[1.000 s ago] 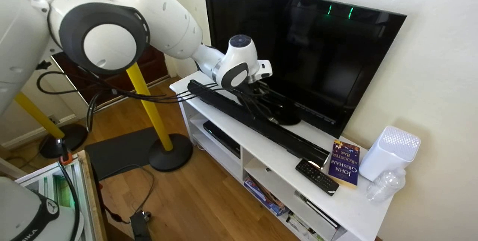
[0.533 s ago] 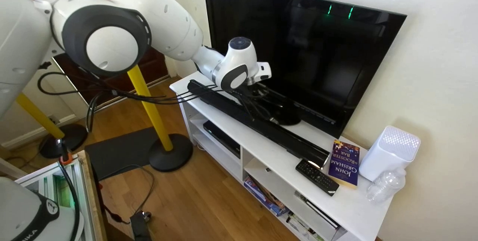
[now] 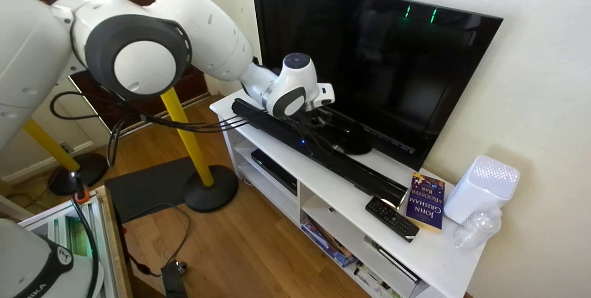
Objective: Turn off the home theatre
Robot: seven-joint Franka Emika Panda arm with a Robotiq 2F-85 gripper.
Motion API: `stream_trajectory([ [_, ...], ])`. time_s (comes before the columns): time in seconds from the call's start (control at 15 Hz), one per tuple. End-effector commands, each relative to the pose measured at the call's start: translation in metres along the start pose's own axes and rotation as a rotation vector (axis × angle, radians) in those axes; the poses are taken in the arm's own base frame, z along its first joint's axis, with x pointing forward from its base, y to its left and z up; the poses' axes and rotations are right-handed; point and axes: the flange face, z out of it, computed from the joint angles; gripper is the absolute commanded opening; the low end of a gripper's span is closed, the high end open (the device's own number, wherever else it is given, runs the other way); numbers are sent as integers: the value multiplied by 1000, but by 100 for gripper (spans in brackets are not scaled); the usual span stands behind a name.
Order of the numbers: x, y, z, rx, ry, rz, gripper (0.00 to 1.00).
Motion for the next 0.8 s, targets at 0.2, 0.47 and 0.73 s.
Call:
stream_trajectory([
  [0.2, -3, 3, 15, 14, 28, 12, 0],
  [0.47, -7, 5, 21, 21, 42, 17, 0],
  [0.73, -9, 5, 25, 28, 48, 16, 0],
])
